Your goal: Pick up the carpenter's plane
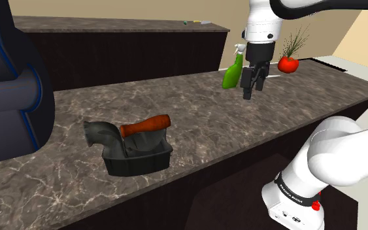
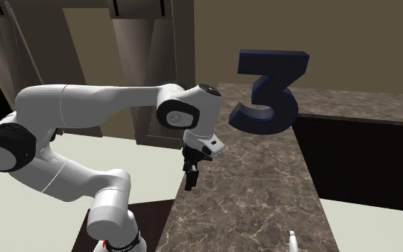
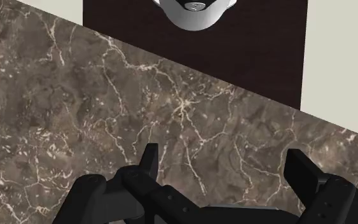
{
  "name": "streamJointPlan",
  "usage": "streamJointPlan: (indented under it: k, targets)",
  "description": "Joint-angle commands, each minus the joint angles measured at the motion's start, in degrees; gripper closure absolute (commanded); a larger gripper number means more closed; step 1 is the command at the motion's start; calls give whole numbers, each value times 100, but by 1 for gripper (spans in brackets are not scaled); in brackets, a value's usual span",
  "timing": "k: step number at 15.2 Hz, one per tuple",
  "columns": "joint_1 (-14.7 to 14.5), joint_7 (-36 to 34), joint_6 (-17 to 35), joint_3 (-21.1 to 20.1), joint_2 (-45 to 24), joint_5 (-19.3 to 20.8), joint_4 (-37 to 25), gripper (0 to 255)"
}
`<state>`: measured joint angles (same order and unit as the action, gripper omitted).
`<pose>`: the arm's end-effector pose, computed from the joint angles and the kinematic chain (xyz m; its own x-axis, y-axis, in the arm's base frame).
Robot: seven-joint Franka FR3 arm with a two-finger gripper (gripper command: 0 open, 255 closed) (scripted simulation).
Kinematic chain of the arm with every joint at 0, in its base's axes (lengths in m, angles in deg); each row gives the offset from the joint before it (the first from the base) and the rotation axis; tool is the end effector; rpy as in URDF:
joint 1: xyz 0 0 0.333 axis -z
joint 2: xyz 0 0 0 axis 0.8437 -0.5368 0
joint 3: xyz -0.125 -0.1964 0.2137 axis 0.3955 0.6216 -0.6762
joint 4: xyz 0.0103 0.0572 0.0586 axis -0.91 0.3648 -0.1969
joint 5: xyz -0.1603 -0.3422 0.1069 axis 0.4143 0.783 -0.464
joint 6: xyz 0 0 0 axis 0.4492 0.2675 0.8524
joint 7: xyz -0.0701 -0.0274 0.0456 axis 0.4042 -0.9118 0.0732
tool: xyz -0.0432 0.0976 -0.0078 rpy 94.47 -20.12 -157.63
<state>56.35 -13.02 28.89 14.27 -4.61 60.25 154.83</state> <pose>0.2973 0.0159 0.5341 0.9735 0.0007 -0.2287 0.0014 -1.0000 0.0027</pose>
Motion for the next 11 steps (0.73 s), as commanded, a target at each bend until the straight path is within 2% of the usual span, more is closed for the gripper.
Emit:
streamJointPlan:
  k: [1, 11]
  targets:
    - [0, 0, 0, 0, 0, 0, 0, 0]
    - [-825, 979, 810, -456, -1744, -269, -1146, 0]
